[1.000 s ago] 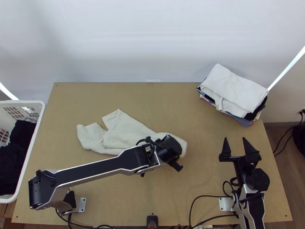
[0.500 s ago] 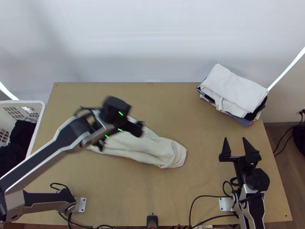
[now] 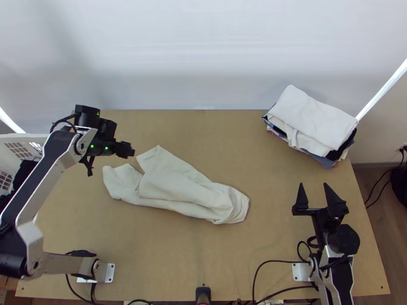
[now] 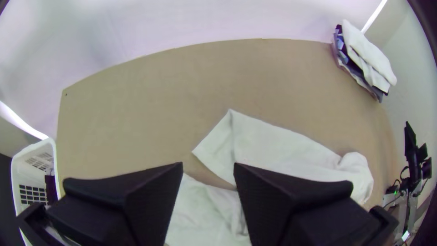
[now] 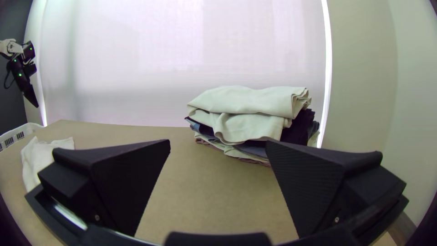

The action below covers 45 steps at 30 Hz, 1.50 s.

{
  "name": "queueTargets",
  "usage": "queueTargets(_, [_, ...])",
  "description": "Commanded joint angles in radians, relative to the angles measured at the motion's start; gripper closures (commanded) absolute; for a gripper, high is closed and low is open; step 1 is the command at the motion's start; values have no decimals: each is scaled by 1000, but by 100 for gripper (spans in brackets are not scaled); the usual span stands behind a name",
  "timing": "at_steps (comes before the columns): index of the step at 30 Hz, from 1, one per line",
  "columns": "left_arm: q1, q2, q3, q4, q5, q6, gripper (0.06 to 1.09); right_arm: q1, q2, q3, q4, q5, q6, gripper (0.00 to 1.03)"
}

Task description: Fold the t-shirt

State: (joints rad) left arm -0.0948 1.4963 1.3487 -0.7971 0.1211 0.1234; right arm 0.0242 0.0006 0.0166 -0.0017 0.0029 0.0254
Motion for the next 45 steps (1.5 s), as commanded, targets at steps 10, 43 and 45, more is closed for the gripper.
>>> queueTargets(10, [20,134,-103,107,14,61,50,-3,-2,-7,-12,5,-5,4])
queueTargets(43, [-22,348,-122,311,-23,45,38,-3,-2,-7,-12,5,-5,4])
queueTargets(45, [-26,354,-129,315,-23,47,38,-3,-2,-7,-12,5,-5,4])
